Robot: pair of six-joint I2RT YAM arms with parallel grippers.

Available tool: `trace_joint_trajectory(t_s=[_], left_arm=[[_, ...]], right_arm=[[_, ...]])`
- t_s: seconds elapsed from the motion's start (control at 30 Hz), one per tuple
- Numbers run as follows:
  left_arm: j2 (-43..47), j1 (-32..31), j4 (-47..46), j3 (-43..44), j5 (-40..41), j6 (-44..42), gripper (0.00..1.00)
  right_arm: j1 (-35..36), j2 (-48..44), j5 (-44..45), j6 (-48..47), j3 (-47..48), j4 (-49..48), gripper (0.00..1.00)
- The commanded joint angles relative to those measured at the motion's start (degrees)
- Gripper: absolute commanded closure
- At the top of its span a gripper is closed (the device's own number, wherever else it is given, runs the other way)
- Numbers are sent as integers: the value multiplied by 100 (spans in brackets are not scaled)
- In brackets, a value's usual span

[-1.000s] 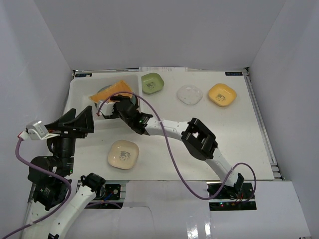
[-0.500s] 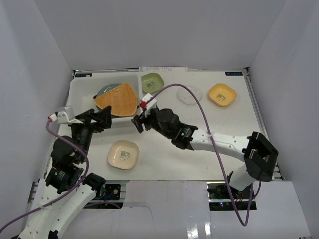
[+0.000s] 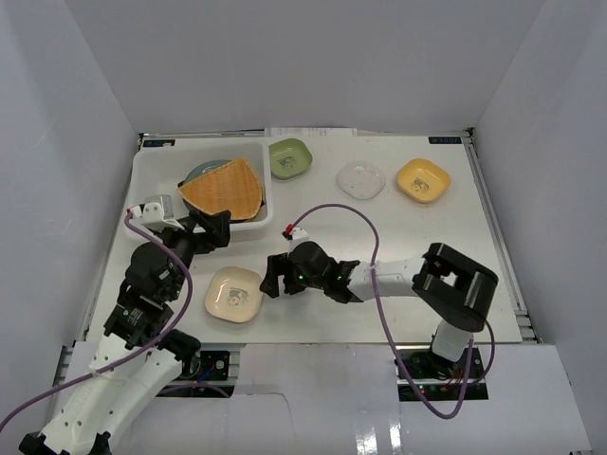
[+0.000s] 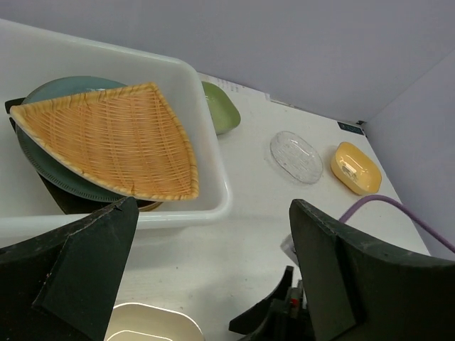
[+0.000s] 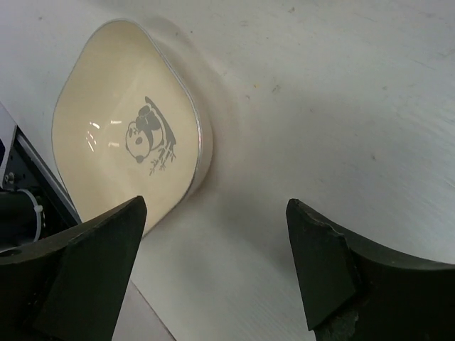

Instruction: Place the plates into the plastic bin on the countertop

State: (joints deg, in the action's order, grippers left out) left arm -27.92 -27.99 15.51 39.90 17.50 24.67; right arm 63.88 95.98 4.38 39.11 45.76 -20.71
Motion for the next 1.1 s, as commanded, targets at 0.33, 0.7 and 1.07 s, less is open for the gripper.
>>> trace_joint_trajectory(t_s=[0.33,0.7,1.07], left_arm=[[-56,30,23,-9,245,-269,2],[138,355,-39,18,131,-182,2],[524,434,-13,-43,456,-111,2]], right_arm=[[-121,107,96,678,-100,-505,92],[-1210,-2200,63,-1432,1099,1253,92],[-1765,2349,195,-2391,6380,2711,92]])
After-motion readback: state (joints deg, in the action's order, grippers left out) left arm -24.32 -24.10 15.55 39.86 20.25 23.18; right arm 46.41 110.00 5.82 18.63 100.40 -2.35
